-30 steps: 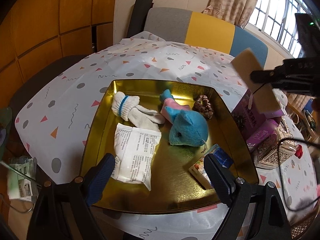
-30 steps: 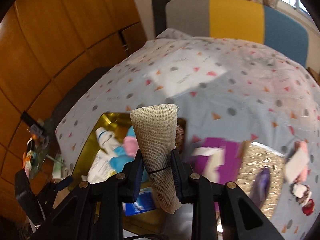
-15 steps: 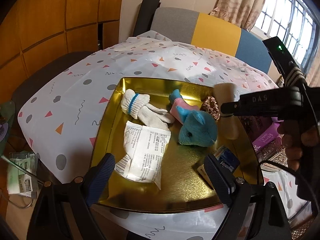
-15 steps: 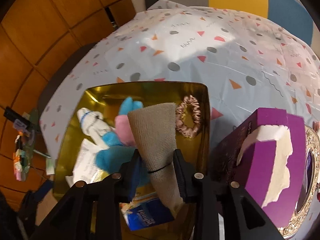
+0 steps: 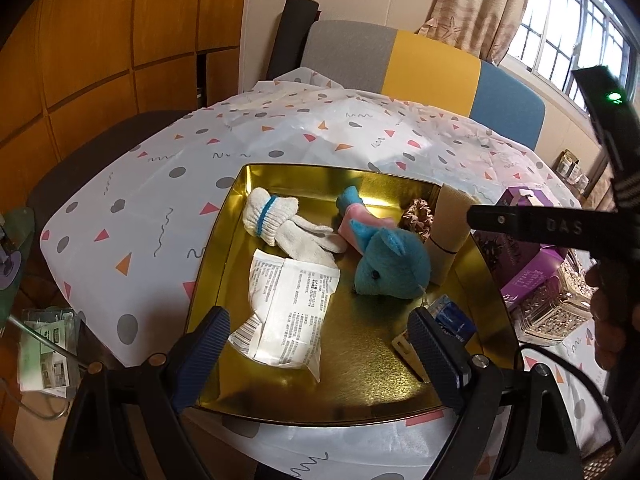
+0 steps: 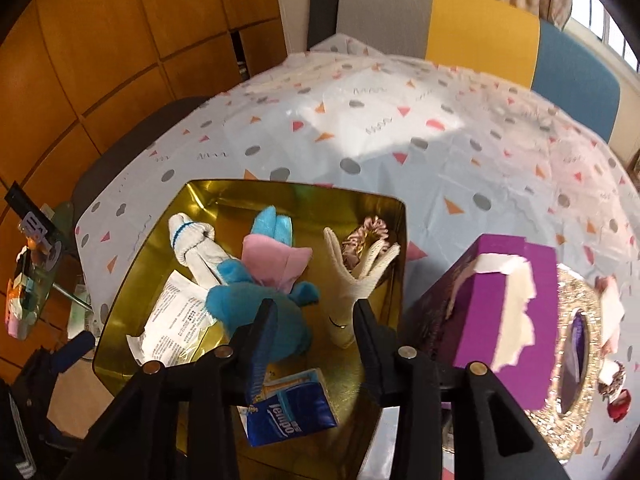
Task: Organize soft objects
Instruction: 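Carry the beige loofah into the gold tray and release with the right tool, then move both tools back toward the pink towel and white bar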
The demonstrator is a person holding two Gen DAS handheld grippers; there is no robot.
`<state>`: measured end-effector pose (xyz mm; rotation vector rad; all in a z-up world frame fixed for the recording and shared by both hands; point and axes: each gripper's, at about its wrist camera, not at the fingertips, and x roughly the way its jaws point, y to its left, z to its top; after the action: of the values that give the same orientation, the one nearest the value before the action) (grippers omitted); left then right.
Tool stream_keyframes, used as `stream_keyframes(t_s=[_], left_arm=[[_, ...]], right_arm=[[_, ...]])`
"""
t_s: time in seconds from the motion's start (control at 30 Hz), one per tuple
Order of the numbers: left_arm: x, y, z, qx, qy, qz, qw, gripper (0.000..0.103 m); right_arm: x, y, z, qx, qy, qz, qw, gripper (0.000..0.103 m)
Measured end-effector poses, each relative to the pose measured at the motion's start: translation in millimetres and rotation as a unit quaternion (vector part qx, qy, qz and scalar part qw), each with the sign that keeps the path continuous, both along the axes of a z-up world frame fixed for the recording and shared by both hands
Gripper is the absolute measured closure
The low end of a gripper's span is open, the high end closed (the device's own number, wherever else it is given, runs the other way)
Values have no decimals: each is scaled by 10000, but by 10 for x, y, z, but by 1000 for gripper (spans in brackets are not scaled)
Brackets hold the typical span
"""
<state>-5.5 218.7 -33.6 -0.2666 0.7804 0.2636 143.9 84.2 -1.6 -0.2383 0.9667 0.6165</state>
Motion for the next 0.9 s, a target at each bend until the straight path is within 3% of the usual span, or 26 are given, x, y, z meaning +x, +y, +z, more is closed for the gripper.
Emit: stream_keyframes(t_s=[0.3, 0.57, 0.9], left_arm=[[-7, -67, 42, 74, -9, -56, 10000, 12], [-3, -142, 70, 167, -2, -143, 9998, 12], [-9, -233, 108, 280, 5, -251, 9993, 12]], right_arm=[[-318, -258, 184, -31, -790, 99, 9968, 63], [-466, -544, 319, 47, -1206, 79, 9927, 63], [-417, -1187, 537, 247, -1557, -533, 9861, 63]])
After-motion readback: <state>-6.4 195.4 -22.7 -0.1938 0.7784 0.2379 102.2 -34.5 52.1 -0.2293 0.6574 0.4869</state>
